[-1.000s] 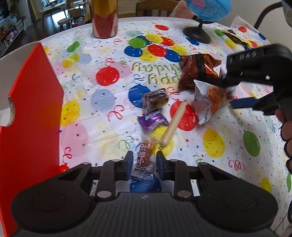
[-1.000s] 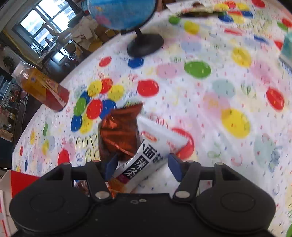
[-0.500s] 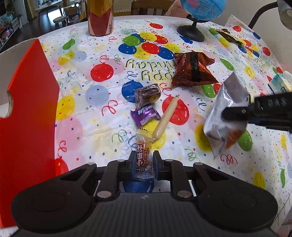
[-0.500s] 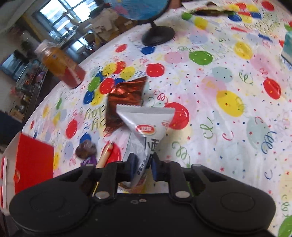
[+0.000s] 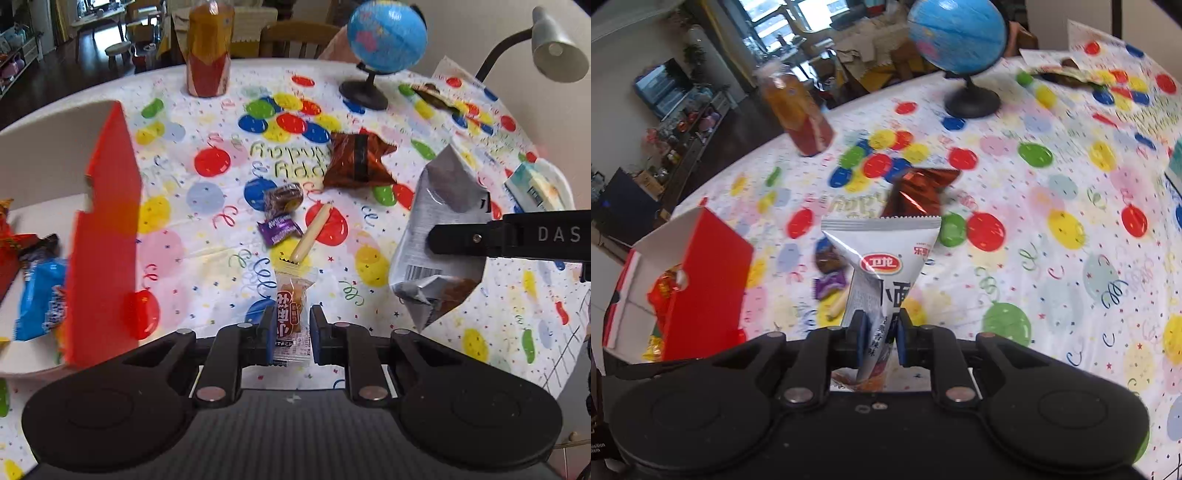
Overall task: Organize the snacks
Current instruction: 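Carry the pastry and white bag over the box with both tools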
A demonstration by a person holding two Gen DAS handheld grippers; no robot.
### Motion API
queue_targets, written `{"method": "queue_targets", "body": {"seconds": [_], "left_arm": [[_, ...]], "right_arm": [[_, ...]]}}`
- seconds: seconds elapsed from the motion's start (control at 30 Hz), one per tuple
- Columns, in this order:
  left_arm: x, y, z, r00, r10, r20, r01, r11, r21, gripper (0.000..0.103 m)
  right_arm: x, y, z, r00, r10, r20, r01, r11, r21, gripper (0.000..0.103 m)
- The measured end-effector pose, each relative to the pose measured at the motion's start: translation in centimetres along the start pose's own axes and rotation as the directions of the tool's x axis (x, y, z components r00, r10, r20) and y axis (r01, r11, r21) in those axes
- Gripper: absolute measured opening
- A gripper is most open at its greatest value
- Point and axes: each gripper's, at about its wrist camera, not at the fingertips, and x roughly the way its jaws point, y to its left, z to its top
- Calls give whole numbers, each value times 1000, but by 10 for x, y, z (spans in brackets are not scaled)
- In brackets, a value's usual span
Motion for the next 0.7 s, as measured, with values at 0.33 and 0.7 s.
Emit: {"method": "queue_targets", "body": {"seconds": [0.33,0.7], "left_arm": [[-60,30,-2,995,20,98,-18,1000,-21,18],[-114,86,-5,978,76,193,-62,995,-78,18]], "right_arm": [[-24,60,8,997,45,60,-41,997,-70,15],[-28,133,15,990,104,97,-91,988,-126,15]]}}
